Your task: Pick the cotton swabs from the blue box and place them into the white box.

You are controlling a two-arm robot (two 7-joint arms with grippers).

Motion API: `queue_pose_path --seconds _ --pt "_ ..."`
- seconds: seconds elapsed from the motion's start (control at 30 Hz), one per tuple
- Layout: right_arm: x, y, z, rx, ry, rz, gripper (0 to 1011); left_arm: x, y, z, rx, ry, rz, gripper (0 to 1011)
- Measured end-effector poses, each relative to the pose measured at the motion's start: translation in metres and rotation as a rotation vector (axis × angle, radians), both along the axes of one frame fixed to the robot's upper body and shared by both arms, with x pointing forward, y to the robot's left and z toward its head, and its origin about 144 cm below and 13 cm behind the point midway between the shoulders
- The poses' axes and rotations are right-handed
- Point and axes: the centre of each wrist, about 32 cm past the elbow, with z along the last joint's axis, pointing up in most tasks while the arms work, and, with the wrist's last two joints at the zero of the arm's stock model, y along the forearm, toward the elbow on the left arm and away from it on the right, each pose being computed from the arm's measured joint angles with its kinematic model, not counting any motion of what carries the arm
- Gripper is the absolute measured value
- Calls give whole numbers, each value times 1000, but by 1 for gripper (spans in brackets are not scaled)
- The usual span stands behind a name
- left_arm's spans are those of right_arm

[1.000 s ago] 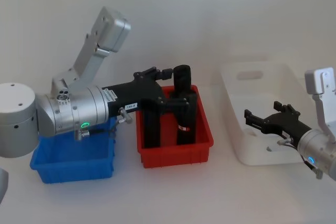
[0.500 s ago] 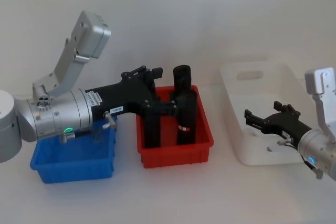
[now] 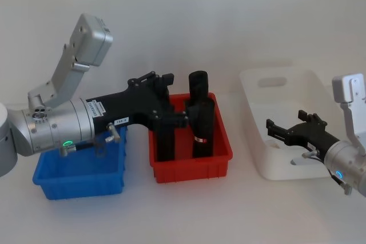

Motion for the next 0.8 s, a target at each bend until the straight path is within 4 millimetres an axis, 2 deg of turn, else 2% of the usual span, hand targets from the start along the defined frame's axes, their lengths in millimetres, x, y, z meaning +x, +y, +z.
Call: queue_pose_path --seconds 0.4,0.8 --pt "-2 1 0 0 -3 1 1001 -1 1 -1 -1 -4 3 1004" --pt "-27 8 -4 -4 -62 -2 1002 -7 -10 -22 -7 -28 96 1004"
